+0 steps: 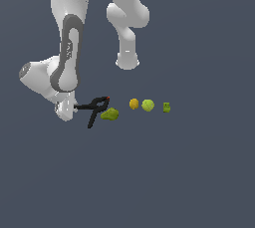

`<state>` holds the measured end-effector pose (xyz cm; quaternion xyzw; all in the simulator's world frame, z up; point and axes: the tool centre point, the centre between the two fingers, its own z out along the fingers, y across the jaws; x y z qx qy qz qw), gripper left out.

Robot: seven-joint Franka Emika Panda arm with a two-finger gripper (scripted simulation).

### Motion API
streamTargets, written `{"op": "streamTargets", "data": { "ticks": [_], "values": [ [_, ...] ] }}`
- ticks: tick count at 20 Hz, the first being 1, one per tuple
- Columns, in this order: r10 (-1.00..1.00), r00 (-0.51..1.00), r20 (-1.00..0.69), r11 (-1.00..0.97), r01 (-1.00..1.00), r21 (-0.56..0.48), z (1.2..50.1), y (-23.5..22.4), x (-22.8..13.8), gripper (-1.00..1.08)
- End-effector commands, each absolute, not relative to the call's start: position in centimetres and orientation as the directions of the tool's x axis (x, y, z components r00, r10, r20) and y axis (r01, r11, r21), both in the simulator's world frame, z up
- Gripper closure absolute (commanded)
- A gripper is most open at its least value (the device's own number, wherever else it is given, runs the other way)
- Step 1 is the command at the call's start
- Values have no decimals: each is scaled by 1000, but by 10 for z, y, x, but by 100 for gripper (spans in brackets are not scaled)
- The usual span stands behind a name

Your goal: Pick up a designated object from a clutter of objects.

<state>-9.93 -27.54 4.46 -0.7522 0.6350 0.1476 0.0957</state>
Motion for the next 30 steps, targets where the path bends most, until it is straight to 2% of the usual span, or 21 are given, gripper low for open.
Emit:
{"op": "streamTargets", "data": {
  "ticks": [1, 7, 30],
  "values": [
    [-928, 151, -342, -175, -984, 41, 61, -278, -100, 108],
    [-928, 149, -342, -174, -984, 42, 114, -284, -104, 108],
    [-928, 148, -341, -173, -984, 44, 371, -314, -119, 108]
  ]
}}
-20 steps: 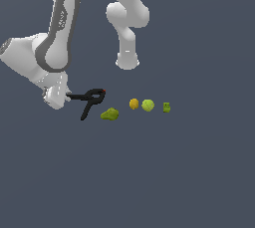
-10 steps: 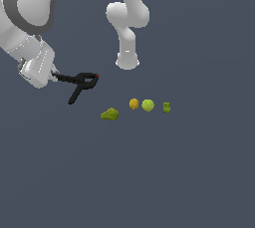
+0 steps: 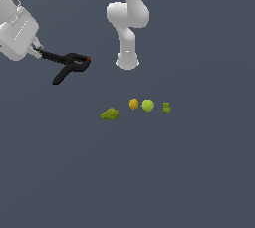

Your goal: Pick up a designated object from a clutter of objects.

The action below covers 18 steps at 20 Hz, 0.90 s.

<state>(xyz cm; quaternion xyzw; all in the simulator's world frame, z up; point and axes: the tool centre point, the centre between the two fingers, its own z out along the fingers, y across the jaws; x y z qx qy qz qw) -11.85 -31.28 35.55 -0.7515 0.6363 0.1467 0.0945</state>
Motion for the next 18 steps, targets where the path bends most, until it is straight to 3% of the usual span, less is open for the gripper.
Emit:
{"op": "streamTargets", "data": {
  "ticks": [1, 9, 18],
  "values": [
    [-928, 148, -341, -173, -984, 44, 379, -315, -119, 108],
    [-928, 151, -342, -175, -984, 42, 422, -321, -119, 108],
    [-927, 151, -343, -176, -984, 41, 435, -324, -118, 108]
  ]
}}
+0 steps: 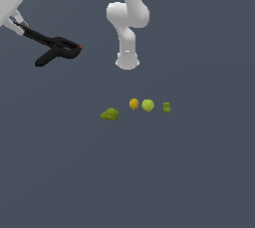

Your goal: Pick up a designated object from a clutter of objects.

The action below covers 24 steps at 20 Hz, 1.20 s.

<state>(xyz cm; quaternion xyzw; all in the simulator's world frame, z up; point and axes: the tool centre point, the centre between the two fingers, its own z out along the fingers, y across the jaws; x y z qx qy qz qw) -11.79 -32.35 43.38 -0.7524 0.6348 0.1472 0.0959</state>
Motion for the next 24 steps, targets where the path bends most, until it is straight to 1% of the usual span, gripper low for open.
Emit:
{"op": "streamTargets", "data": {
  "ticks": [1, 9, 19, 24],
  "values": [
    [-927, 151, -343, -176, -984, 41, 435, -324, -118, 108],
    [-927, 151, -344, -175, -984, 43, 441, -321, -119, 108],
    [-927, 150, -343, -175, -984, 43, 493, -302, -121, 108],
    [-927, 151, -343, -176, -983, 43, 505, -298, -120, 108]
  ]
}}
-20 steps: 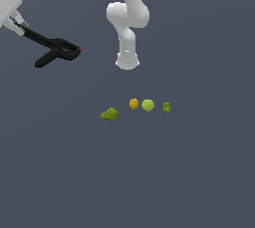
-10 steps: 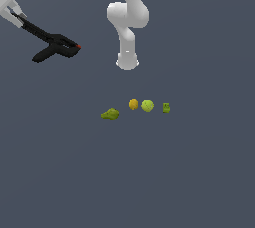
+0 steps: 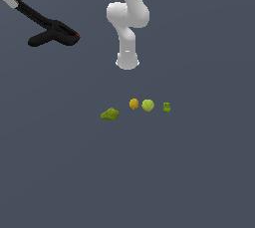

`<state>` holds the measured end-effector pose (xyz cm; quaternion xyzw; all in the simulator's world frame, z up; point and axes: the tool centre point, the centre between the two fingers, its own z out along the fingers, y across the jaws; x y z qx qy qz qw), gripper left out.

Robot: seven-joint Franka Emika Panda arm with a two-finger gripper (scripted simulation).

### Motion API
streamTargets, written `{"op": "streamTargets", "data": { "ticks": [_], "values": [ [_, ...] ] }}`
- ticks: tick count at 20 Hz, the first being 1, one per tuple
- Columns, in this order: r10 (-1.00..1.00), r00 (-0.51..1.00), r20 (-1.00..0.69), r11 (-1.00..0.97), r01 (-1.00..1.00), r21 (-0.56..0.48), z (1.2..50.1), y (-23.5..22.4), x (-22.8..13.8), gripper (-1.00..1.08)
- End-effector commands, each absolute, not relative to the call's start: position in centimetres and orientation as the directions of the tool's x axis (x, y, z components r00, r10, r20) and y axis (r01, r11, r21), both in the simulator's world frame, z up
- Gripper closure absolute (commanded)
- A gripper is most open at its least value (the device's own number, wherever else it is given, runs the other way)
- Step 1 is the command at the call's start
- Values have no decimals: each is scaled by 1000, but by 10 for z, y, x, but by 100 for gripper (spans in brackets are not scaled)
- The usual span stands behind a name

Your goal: Pick up a designated object from a clutter of objects.

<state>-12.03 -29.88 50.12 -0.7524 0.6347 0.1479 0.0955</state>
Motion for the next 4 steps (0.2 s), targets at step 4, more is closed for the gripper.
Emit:
{"op": "streamTargets", "data": {
  "ticks": [4],
  "values": [
    [-927, 151, -344, -176, -984, 43, 505, -298, -120, 108]
  ]
}}
